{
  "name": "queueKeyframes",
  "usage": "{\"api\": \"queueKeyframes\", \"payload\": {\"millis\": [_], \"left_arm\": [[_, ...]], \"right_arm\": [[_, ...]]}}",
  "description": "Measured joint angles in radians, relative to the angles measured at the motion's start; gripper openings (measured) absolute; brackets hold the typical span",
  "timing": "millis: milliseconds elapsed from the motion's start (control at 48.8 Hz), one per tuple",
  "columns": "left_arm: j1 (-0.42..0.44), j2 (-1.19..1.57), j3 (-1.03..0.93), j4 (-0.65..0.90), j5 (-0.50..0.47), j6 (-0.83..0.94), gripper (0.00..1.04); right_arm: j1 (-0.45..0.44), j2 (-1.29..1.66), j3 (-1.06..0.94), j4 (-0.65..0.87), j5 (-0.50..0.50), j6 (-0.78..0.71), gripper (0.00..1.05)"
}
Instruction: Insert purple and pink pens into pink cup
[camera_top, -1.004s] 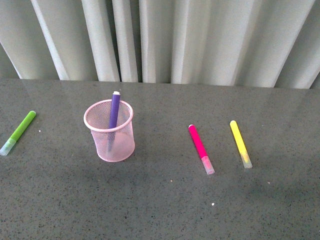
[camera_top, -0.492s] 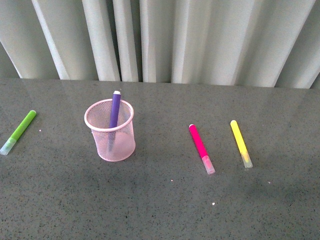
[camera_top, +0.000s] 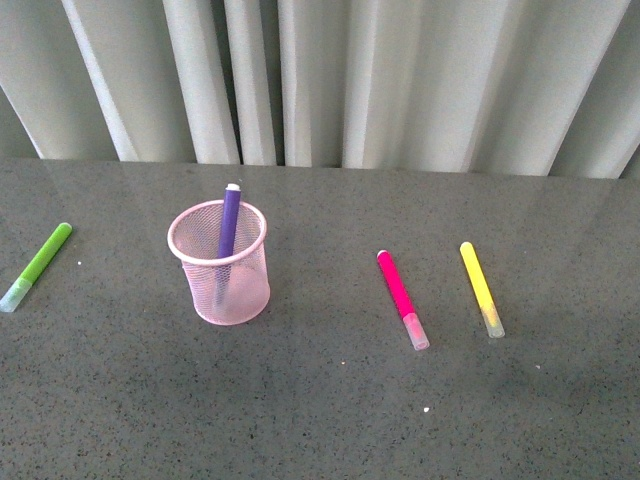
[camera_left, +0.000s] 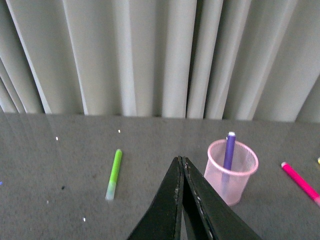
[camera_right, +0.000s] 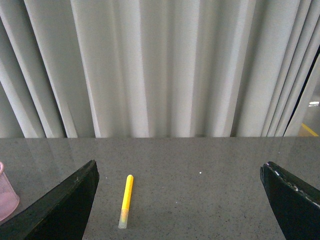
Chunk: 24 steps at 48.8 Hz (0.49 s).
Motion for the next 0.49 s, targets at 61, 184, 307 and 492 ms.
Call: {"api": "queueKeyframes", "payload": {"millis": [61,184,307,492], "left_arm": [[0.000,-0.068,0.000,-0.073,0.000,0.000,0.04],[0.000,-0.098,0.000,-0.080,0.000,0.000,0.04],[0.000,-0.099,0.000,-0.083,0.001,-0.002,0.05],[0.000,-0.099,0.000,-0.083,0.001,-0.001,0.44]], "right_arm": [[0.000,0.000,0.000,0.000,0.000,0.000,0.98],[0.000,0.000,0.000,0.000,0.000,0.000,0.98],[0.000,0.000,0.000,0.000,0.000,0.000,0.98],[0.000,0.000,0.000,0.000,0.000,0.000,0.98]]}}
